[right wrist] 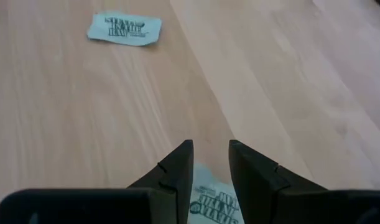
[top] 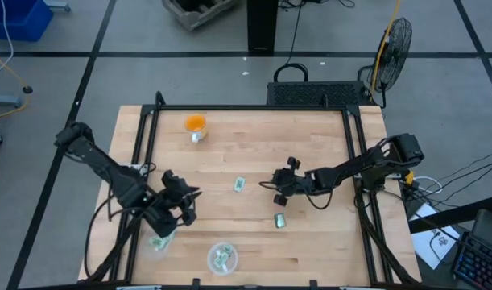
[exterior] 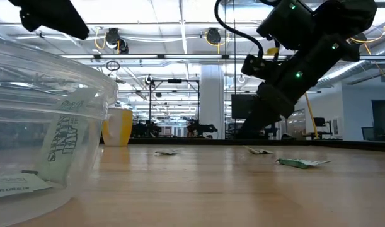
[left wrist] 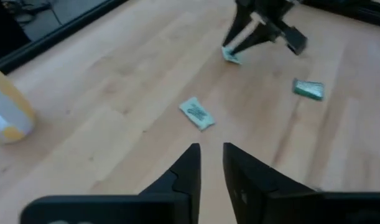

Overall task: Pick and place items into bin
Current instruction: Put the stevia packet into the right transparent bin

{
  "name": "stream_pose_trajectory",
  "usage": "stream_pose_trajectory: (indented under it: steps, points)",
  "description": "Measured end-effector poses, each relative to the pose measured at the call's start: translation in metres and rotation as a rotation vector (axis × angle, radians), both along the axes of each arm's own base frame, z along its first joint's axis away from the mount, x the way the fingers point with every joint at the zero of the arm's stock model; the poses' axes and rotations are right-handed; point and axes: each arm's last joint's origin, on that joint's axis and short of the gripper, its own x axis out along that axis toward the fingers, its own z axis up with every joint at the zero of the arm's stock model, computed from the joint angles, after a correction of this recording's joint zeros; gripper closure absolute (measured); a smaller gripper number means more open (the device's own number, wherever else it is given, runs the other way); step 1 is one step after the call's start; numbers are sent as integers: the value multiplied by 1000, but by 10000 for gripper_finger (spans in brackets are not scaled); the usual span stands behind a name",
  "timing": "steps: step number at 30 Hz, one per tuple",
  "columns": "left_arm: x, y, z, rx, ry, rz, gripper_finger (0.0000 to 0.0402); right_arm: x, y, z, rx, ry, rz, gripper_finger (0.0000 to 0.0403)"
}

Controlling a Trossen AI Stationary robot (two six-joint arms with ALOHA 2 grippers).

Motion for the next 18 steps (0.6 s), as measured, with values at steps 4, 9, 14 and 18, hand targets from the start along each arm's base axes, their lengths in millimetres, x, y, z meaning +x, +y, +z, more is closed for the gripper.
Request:
stream_pose_trajectory:
  steps: [4,9,14,18]
  points:
    - [6,5,-3,15,15,31,310,0,0,0,3,4,-1,305]
    - [12,9,-8,2,47,47,303,-8,-1,-8,22,17,-26,305]
    - [15,12,-10,-27,79,49,304,-15,-1,-16,47,5,-38,305]
    - [17,15,-10,-27,83,62,304,-13,2,-15,71,-73,51,305]
